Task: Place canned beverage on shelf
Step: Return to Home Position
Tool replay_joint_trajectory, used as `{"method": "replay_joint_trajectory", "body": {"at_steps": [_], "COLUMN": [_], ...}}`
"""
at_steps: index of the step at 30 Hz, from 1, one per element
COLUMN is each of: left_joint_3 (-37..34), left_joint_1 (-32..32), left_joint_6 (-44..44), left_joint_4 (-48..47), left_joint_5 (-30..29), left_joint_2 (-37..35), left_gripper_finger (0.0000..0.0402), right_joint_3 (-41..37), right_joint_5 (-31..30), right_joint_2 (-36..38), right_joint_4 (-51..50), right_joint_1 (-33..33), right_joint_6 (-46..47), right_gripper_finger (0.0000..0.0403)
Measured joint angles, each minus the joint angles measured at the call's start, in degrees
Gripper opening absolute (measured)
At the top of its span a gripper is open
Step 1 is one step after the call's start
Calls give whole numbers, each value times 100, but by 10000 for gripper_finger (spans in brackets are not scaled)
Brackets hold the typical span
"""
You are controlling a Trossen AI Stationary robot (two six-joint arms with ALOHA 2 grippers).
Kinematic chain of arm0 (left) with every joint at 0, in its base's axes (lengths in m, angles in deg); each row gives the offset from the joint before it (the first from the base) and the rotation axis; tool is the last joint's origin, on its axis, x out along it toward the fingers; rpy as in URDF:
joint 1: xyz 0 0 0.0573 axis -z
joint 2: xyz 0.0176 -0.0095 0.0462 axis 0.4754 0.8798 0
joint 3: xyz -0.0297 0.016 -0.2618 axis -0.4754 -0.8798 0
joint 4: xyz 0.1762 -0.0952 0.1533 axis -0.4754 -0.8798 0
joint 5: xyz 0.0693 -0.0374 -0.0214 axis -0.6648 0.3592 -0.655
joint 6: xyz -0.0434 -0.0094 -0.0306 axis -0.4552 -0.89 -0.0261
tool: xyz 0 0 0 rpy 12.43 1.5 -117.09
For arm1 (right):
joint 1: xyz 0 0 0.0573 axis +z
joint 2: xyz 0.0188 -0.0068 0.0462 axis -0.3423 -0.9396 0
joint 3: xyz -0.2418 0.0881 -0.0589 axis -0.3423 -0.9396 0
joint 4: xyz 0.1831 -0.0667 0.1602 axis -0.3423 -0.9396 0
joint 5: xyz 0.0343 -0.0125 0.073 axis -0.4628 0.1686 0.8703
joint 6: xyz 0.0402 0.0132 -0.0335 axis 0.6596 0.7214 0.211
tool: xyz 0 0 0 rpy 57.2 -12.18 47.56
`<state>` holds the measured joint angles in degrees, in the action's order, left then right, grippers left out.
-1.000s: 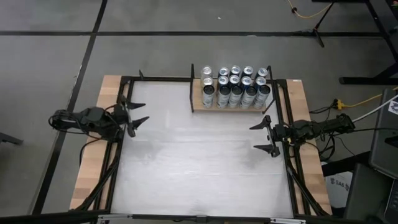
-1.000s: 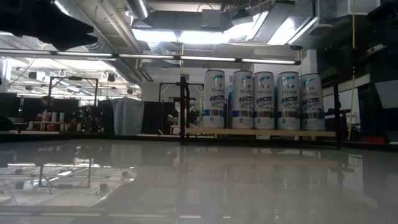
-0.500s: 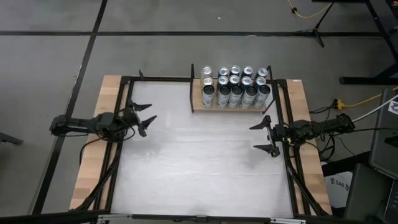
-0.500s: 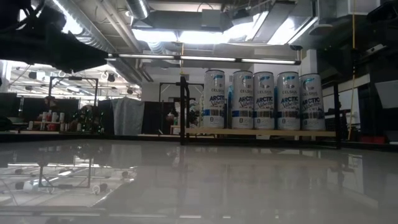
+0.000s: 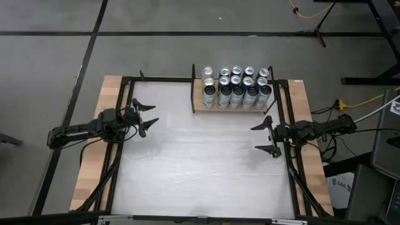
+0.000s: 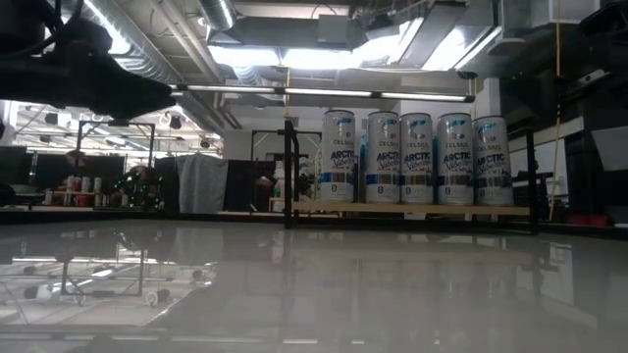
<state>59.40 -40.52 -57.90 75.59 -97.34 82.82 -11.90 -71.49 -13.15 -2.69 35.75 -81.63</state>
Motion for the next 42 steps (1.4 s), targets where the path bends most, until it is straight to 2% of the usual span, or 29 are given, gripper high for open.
{"method": "replay_joint_trajectory", "body": {"at_steps": [5, 12, 23, 42], "left_joint_3": [3, 7, 7, 7], "left_joint_1": [-83, -93, 68, 67], "left_joint_6": [-24, -92, -305, -301], "left_joint_4": [-191, -216, -231, -232], "left_joint_5": [684, 938, 942, 940], "left_joint_2": [62, 59, 409, 435], "left_gripper_finger": [288, 288, 288, 288], "right_joint_3": [0, 0, 0, 0], "right_joint_5": [2, 2, 2, 2], "right_joint_2": [0, 0, 0, 0], "right_joint_4": [2, 2, 2, 0], "right_joint_1": [0, 0, 1, 1], "right_joint_6": [0, 0, 0, 0], "right_gripper_finger": [386, 386, 386, 386]}}
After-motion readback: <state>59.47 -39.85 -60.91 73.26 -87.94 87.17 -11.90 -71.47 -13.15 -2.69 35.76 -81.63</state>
